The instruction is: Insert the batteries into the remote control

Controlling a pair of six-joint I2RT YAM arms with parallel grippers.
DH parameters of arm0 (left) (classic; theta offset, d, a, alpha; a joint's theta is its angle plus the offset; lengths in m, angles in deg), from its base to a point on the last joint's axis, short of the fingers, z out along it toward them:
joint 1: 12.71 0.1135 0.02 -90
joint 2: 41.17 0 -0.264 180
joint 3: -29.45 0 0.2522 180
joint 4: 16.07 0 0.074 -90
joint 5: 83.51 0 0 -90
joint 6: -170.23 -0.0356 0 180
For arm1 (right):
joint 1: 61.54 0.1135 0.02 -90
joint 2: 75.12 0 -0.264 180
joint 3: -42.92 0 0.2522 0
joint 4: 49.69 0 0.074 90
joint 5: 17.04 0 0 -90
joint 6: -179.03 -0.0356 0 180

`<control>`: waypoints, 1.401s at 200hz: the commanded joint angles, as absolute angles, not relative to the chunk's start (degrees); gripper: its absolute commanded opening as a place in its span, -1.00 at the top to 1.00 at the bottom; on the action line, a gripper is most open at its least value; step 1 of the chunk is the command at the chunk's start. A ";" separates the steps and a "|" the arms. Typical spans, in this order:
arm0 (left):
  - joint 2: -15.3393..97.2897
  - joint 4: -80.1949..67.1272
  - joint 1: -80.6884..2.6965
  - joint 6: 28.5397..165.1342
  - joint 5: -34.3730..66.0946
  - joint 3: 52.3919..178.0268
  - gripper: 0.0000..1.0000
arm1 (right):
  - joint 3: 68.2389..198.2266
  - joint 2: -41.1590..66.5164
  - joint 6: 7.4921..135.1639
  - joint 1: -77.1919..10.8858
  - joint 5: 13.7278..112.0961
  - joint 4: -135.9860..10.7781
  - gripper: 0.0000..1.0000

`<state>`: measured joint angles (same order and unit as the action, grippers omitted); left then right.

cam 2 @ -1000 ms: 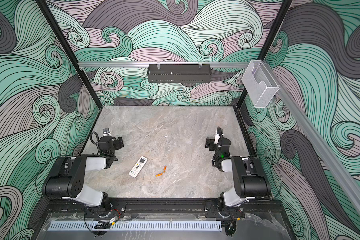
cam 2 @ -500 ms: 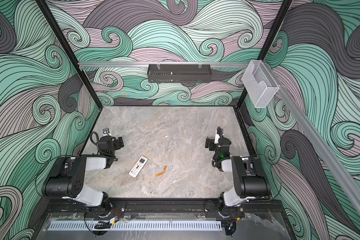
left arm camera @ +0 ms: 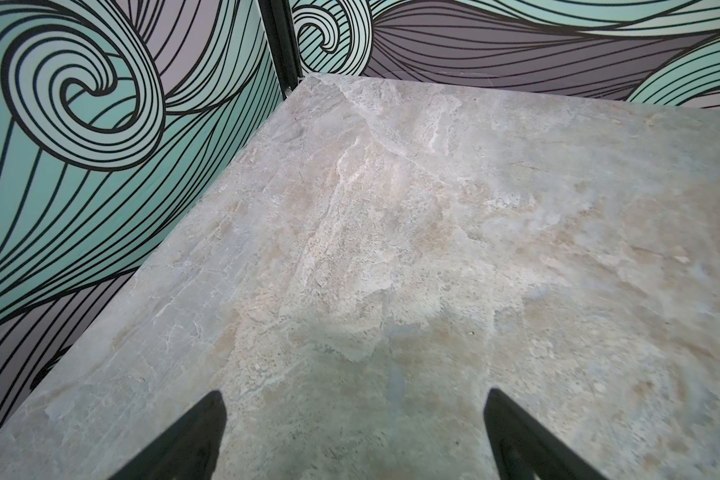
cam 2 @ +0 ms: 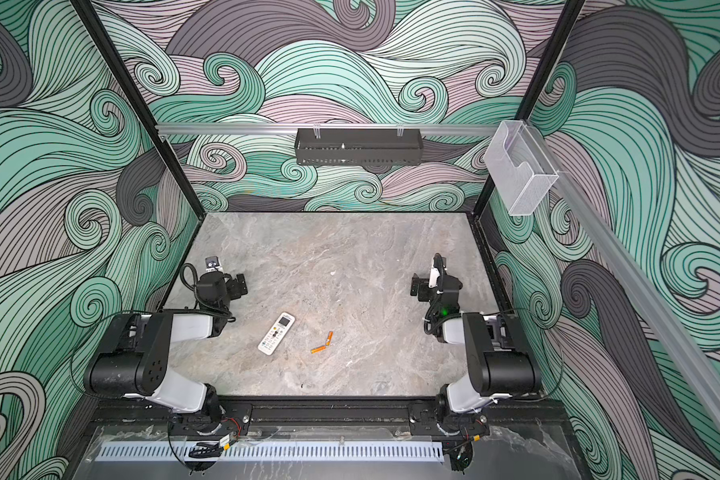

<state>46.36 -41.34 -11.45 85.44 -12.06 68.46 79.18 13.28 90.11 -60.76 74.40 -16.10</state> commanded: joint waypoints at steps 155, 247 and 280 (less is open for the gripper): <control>45.86 -41.80 -11.56 86.09 -11.32 69.08 -0.97 | 79.98 12.78 90.87 -60.75 74.16 -15.55 -0.99; 40.70 -17.26 -12.28 86.23 -11.14 79.10 -0.97 | 85.56 3.43 91.66 -57.51 80.69 -34.14 -0.99; 35.36 -4.28 -15.33 87.90 -15.38 83.03 -0.97 | 87.64 -1.46 86.94 -55.50 83.63 -41.57 -0.99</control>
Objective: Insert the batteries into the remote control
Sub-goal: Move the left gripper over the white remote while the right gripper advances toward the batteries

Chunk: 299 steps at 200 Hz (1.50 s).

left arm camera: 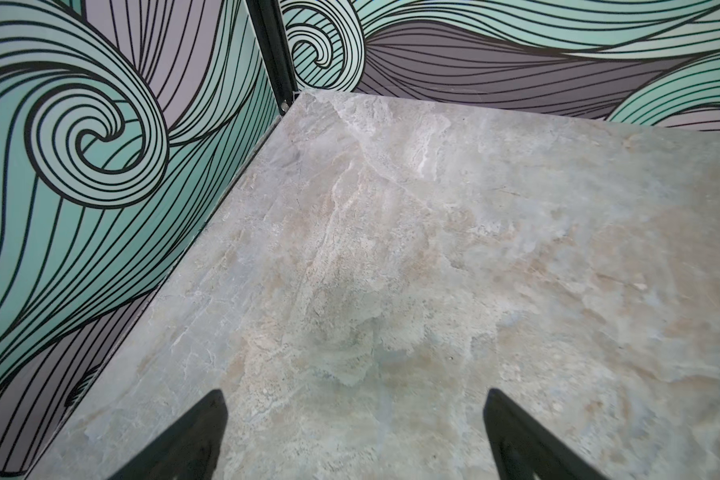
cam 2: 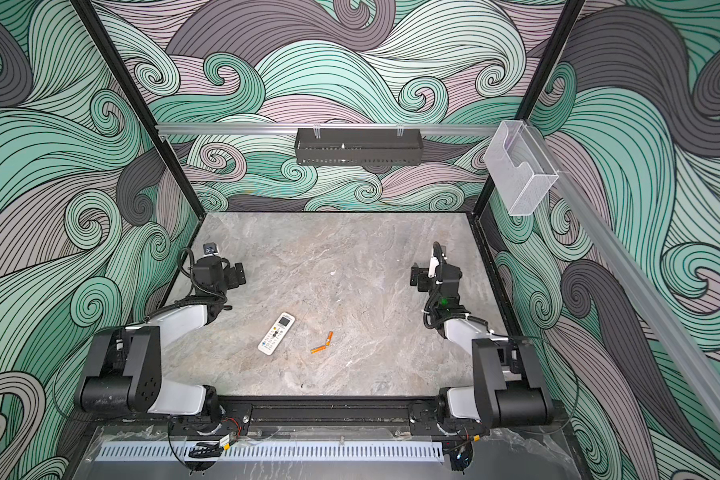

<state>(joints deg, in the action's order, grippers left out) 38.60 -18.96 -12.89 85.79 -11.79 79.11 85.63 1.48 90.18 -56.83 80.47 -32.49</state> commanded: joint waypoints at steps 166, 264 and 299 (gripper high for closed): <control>34.64 32.70 -28.26 99.31 4.06 98.44 -0.97 | 95.47 -13.92 74.88 -40.25 68.17 -70.30 -0.99; 37.02 39.04 -38.06 101.18 3.75 99.84 -0.82 | 100.30 -11.14 76.45 -30.22 62.13 -78.82 -0.99; 39.95 39.36 -40.34 101.33 2.32 101.28 -0.82 | 101.41 -10.72 76.72 -26.40 62.26 -80.59 -0.99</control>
<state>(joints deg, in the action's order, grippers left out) 37.86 37.02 -38.79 100.39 3.83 98.54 99.16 -11.33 76.58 -28.50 63.21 -78.42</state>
